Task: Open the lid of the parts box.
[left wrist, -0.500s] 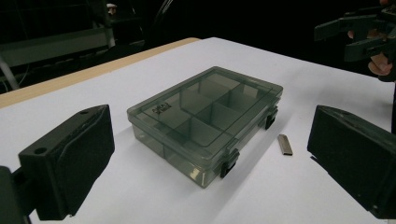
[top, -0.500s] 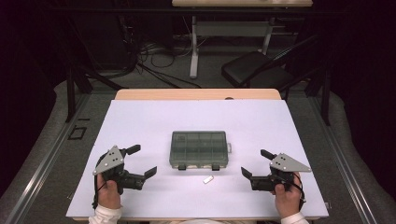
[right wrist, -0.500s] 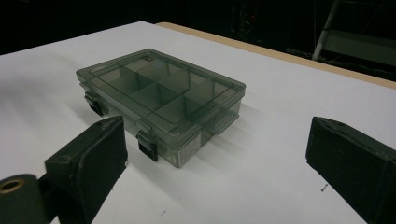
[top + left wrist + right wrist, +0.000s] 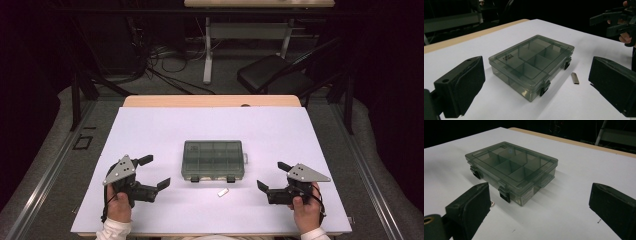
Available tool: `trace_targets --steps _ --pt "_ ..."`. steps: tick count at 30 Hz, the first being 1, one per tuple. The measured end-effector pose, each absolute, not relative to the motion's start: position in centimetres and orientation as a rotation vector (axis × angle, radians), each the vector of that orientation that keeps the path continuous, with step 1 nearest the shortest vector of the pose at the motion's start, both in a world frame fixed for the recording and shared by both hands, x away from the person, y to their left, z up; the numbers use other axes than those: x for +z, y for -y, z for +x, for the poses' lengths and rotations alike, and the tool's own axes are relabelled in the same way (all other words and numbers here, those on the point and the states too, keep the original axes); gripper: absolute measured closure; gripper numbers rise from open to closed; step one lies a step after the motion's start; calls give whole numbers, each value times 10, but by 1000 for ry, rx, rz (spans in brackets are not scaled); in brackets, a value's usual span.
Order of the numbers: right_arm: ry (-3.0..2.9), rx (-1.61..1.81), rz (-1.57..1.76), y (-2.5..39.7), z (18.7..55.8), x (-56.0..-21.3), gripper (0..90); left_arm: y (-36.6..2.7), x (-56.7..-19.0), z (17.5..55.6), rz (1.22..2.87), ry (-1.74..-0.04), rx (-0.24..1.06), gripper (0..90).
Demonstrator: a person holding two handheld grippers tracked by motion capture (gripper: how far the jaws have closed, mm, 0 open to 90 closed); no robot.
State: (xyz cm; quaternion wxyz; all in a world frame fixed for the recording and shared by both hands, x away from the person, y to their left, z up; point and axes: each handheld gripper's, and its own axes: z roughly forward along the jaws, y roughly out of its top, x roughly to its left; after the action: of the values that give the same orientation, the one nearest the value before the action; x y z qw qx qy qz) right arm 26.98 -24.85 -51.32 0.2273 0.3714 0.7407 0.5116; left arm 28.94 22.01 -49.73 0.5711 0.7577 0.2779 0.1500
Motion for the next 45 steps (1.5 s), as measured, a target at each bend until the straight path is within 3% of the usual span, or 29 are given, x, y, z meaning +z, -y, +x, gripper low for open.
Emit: trace_targets --steps 5,15,18,20,23,28,37,45 --pt "-2058 1403 1075 248 272 -516 18 -214 -503 297 1793 -750 317 6" --pt "-2063 1348 1078 231 276 -518 39 -203 -510 295 1861 -776 309 14" --pt "-2073 1305 1083 224 278 -522 79 -202 -511 292 1855 -777 322 165" --pt "-2097 1287 1082 220 280 -524 91 -201 -511 292 1869 -777 319 183" --pt "-2114 1278 1088 215 281 -527 151 -198 -512 292 1884 -781 318 184" --pt "-2129 1268 1079 208 280 -530 246 -191 -515 295 1900 -801 291 294" --pt "-2107 1243 1127 203 281 -530 541 -173 -518 297 1924 -847 326 507" --pt "-2092 1281 1171 199 284 -528 600 -160 -510 307 1908 -886 271 537"
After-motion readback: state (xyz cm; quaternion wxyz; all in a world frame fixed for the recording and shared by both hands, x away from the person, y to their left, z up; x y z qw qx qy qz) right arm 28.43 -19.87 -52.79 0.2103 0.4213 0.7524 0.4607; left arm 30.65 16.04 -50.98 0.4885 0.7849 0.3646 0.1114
